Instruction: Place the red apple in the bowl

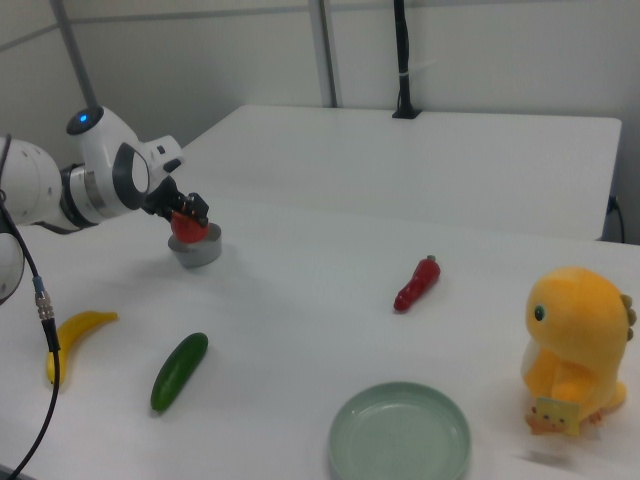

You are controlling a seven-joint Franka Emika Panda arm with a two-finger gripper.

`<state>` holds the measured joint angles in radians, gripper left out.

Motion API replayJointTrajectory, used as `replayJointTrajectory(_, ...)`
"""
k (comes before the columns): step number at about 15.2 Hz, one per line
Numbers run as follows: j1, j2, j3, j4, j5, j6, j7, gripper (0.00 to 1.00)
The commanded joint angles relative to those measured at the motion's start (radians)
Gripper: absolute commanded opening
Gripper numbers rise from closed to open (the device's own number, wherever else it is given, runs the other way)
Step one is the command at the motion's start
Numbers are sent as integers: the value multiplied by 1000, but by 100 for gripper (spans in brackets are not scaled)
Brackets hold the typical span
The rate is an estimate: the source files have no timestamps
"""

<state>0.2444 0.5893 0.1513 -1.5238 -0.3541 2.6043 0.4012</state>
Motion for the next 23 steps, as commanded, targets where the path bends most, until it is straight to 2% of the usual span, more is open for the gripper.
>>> replayJointTrajectory(1, 21, 53, -6, 5, -72, 89, 51, 13)
replayJointTrajectory(5, 24, 78, -6, 8, -86, 129, 57, 13)
replayJointTrajectory(9, 24, 95, -6, 16, -112, 129, 56, 21)
replayJointTrajectory(10, 23, 95, -6, 16, -121, 129, 57, 30)
replayJointTrajectory(15, 16, 87, -6, 17, -121, 128, 59, 99)
replayJointTrajectory(17, 13, 73, -6, 17, -115, 126, 59, 100)
replayJointTrajectory(23, -28, -45, -6, 4, -105, 91, 94, 100)
